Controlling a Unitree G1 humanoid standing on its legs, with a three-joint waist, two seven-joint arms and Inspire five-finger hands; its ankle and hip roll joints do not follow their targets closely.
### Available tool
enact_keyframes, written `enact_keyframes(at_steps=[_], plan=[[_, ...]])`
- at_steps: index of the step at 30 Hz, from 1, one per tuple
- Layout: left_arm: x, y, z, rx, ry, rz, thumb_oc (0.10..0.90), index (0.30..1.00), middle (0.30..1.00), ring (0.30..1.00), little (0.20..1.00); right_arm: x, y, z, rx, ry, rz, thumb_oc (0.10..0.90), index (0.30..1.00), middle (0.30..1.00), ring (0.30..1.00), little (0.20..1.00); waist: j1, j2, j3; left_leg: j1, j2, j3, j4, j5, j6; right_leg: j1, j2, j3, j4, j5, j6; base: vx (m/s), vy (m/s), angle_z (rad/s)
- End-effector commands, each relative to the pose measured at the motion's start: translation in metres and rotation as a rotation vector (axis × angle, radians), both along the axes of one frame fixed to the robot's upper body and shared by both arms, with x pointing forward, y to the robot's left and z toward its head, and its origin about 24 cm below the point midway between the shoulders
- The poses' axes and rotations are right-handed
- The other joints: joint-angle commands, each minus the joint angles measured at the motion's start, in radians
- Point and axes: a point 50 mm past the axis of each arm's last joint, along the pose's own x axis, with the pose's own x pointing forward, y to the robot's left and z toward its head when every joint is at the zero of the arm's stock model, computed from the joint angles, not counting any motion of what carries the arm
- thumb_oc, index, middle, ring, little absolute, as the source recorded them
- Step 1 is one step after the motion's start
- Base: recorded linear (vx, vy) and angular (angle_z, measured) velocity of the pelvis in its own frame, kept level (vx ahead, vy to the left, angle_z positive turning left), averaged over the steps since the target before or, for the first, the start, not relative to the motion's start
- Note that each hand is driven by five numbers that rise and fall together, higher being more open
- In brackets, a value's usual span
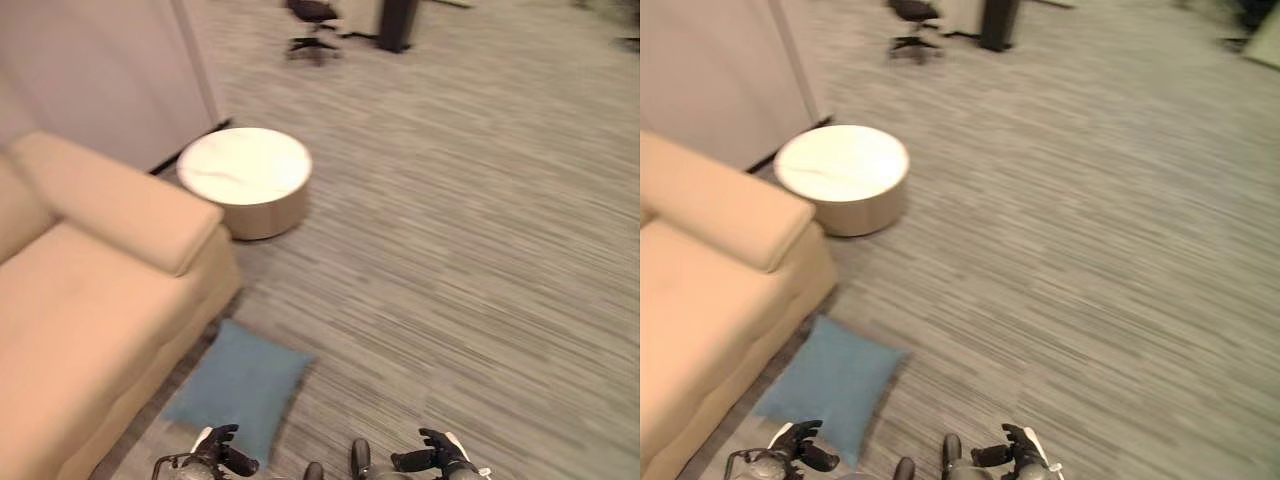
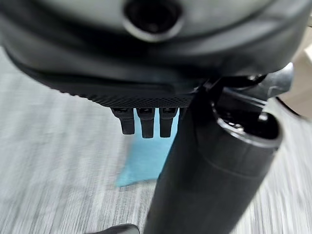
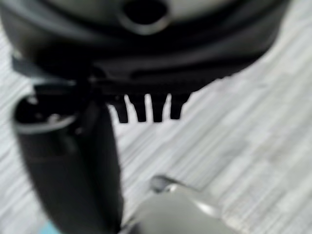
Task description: Pick up all the scattered cushions and arrange them neatly on the sofa.
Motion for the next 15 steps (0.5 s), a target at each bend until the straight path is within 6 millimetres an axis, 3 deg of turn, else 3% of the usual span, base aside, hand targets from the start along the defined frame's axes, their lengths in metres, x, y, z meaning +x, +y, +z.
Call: enact_keyframes(at_steps=[1,5,6,7,9,12,13,15], plan=[[0.013,-0.006,0.003,-0.012,-0.051,-0.009,0.800,0.900,0.900,0.900,0.900,0.005,-0.040,0.012,-0.117,-0.028,0.004,0.800,0.900,0.900,0.900,0.900,0.008,-0.017,0.002,-0.113,0.056,-0.001,0.126,-0.061,-0.067,0.135,-0.047,-0.048,-0.103,-0.031,0.082,0.04,-0.166,0.73],[0.012,-0.012,0.001,-0.026,-0.041,-0.008,0.800,0.900,0.900,0.900,0.900,0.012,-0.045,0.017,-0.132,-0.048,0.011,0.800,0.900,0.900,0.900,0.900,0.006,-0.018,0.012,-0.173,0.081,0.055,0.172,-0.061,-0.091,0.191,-0.071,-0.147,-0.179,-0.019,0.077,0.00,-0.122,1.02],[0.007,-0.013,-0.001,-0.031,-0.030,-0.002,0.800,0.900,0.900,0.900,0.900,0.012,-0.047,0.017,-0.137,-0.050,0.006,0.800,0.900,0.900,0.900,0.900,0.001,-0.021,0.013,-0.199,0.106,0.158,0.178,-0.053,-0.091,0.213,-0.081,-0.213,-0.209,-0.020,0.072,-0.01,-0.085,0.97],[0.007,-0.013,-0.001,-0.031,-0.030,-0.002,0.800,0.900,0.900,0.900,0.900,0.012,-0.047,0.017,-0.137,-0.050,0.006,0.800,0.900,0.900,0.900,0.900,0.001,-0.020,0.013,-0.201,0.106,0.157,0.180,-0.053,-0.091,0.213,-0.081,-0.214,-0.209,-0.020,0.072,-0.01,-0.075,1.21],[0.009,-0.013,0.000,-0.027,-0.034,-0.005,0.800,0.900,0.900,0.900,0.900,0.010,-0.048,0.017,-0.133,-0.050,-0.013,0.800,0.900,0.900,0.900,0.900,-0.017,-0.027,0.010,-0.213,0.140,0.306,0.199,-0.062,-0.089,0.223,-0.096,-0.286,-0.226,-0.021,0.072,-0.01,-0.062,1.05],[0.010,-0.013,0.000,-0.029,-0.038,-0.005,0.800,0.900,0.900,0.900,0.900,0.006,-0.049,0.016,-0.127,-0.043,-0.040,0.800,0.900,0.900,0.900,0.900,-0.032,-0.031,0.007,-0.209,0.173,0.454,0.227,-0.085,-0.088,0.240,-0.117,-0.382,-0.243,-0.018,0.077,-0.02,-0.036,0.88],[0.009,-0.013,0.000,-0.032,-0.038,-0.003,0.800,0.900,0.900,0.900,0.900,0.005,-0.049,0.015,-0.124,-0.040,-0.047,0.800,0.900,0.900,0.900,0.900,-0.033,-0.031,0.004,-0.200,0.176,0.480,0.220,-0.091,-0.089,0.245,-0.120,-0.403,-0.244,-0.021,0.079,0.04,-0.001,1.48],[0.006,-0.012,-0.001,-0.034,-0.025,0.004,0.800,0.900,0.900,0.900,0.900,0.001,-0.048,0.013,-0.124,-0.024,-0.041,0.800,0.900,0.900,0.900,0.900,-0.026,-0.028,0.000,-0.178,0.168,0.457,0.182,-0.088,-0.089,0.257,-0.116,-0.423,-0.243,-0.023,0.079,0.07,0.013,0.92]])
